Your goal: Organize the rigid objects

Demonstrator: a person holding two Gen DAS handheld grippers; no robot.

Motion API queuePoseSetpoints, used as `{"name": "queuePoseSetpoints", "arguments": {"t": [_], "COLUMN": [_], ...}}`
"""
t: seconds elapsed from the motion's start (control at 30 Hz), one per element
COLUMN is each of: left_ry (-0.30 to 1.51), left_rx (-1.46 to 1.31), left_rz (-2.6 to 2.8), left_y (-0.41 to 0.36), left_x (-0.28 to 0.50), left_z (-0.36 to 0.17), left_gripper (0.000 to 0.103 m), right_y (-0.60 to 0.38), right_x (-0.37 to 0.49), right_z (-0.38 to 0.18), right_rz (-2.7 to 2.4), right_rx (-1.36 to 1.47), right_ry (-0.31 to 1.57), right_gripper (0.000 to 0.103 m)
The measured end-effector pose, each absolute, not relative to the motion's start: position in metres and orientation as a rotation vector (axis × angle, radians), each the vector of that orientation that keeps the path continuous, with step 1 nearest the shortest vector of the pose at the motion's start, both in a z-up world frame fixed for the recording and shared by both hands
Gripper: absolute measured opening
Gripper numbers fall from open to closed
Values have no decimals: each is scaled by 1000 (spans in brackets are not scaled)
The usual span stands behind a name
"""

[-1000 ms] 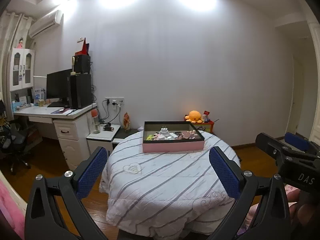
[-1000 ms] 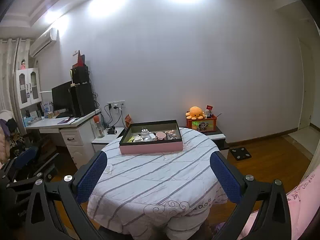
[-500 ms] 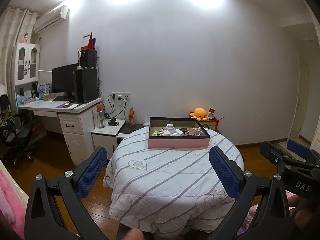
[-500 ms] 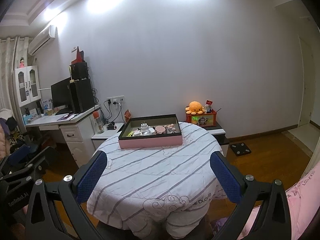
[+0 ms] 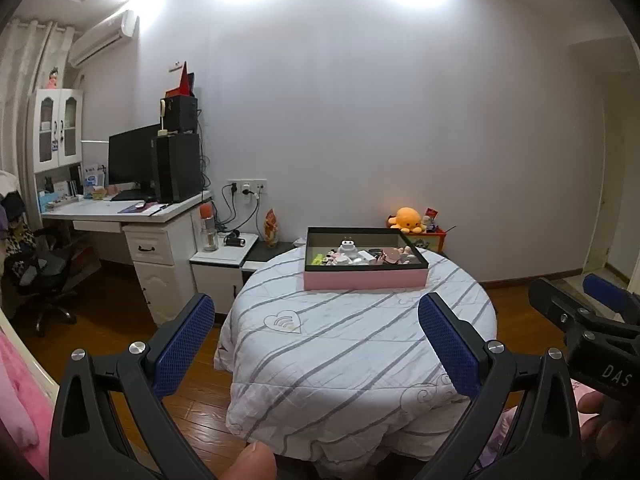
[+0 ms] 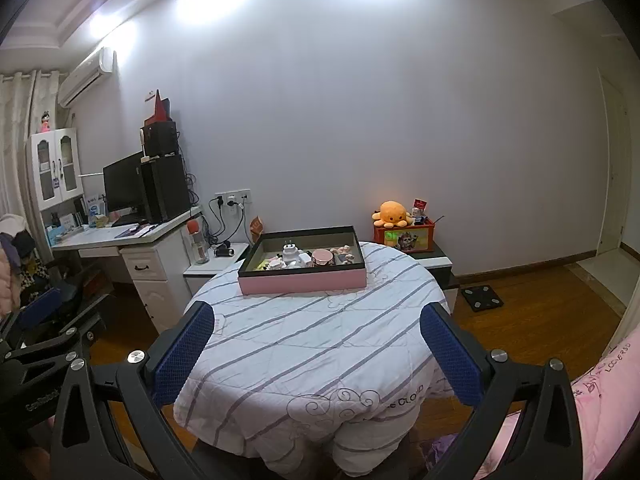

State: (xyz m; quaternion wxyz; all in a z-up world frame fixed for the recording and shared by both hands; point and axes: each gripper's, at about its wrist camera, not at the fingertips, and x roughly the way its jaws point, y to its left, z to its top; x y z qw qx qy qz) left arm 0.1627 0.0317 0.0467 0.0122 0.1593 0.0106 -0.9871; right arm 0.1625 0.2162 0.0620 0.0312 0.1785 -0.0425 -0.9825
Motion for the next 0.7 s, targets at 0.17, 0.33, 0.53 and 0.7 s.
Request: {"name": "queuePoseSetpoints", "arguments": {"t": [0.17, 0.33, 0.53, 0.7], "left_ry": [35, 14, 12, 12], "left_rx": [498, 496, 500, 502], "left_rz": [-3086, -3087, -3086, -3085], "left_y": [32, 33, 32, 33], "left_x": [163, 162, 162, 163], "left_z": [48, 48, 49, 50], "left_gripper": [103, 103, 103, 103], "right_y": [216, 216, 215, 214], "right_x": [163, 163, 163, 163], "right_z": [62, 62, 63, 63], "right_rz": [-3026, -3024, -3027, -3029], "right_rx": [550, 551, 551, 553], "right_ry": [-130, -125, -120, -119], "right_gripper": [103, 103, 103, 103]}}
